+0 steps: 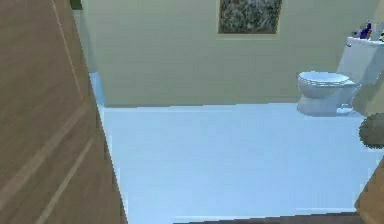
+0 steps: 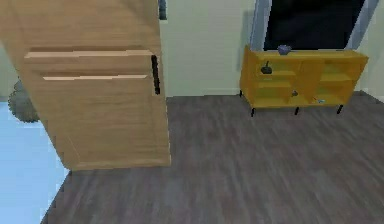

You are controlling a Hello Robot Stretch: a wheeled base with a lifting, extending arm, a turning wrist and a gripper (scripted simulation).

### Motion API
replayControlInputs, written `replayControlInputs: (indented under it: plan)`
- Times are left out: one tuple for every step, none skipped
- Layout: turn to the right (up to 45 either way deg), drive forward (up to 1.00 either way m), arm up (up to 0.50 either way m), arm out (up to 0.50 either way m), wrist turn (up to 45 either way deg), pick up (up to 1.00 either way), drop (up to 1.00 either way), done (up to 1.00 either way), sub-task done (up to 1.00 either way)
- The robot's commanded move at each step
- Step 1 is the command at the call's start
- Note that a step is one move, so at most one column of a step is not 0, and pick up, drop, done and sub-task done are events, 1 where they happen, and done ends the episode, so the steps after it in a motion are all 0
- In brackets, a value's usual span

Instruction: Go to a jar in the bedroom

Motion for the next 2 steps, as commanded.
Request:
replayControlInputs:
  plan:
    - [45.0, 0.0, 0.0, 0.0, 0.0, 0.0, 0.0, 0.0, 0.0]
    - [33.0, 0.0, 0.0, 0.0, 0.0, 0.0, 0.0, 0.0, 0.0]
